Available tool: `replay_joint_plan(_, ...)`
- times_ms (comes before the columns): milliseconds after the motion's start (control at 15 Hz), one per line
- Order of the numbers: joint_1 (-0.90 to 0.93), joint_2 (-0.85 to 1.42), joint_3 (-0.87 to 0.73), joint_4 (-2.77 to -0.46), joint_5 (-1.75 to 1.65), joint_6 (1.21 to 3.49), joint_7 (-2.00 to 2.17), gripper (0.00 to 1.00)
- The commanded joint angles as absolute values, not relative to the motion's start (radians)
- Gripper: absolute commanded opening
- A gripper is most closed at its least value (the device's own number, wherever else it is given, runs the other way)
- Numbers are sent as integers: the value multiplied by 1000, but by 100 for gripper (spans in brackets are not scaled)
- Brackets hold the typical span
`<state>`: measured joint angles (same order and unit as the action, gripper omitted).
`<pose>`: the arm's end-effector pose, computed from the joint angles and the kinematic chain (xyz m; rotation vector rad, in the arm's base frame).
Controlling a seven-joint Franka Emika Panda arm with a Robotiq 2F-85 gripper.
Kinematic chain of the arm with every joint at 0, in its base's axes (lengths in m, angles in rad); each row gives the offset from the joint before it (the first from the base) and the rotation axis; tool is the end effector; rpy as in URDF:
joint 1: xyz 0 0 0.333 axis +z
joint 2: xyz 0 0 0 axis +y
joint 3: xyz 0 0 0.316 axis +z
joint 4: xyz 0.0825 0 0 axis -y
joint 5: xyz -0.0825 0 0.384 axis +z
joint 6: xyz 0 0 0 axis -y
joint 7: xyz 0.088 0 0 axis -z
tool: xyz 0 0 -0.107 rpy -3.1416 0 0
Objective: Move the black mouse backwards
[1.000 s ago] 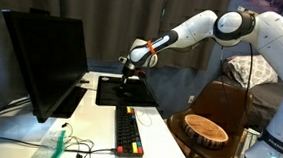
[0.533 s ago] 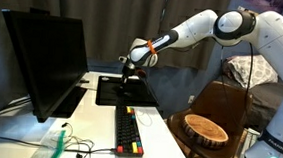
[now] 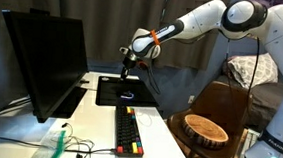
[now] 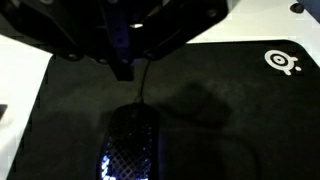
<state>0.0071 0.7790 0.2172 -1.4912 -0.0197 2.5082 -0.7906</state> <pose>0.7275 0.1338 0.2425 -2.7202 -1.3968 -0.4321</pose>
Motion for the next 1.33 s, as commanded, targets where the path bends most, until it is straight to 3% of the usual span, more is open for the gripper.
replay_joint_plan(0,3,648,211,-1640,-25,2468,-747,26)
replay_joint_plan(133,-12,582,221,-1716,-6,2462,-736,33)
replay_joint_plan(733,-69,256,248,-2086,169,2622,-658,96)
replay_joint_plan(1000,-99,140,273,-2212,346,2694,-779,100)
replay_joint_plan(1067,-51,222,227,-2115,256,2654,-704,100)
replay_joint_plan(1267,-54,166,226,-2176,319,2669,-756,100)
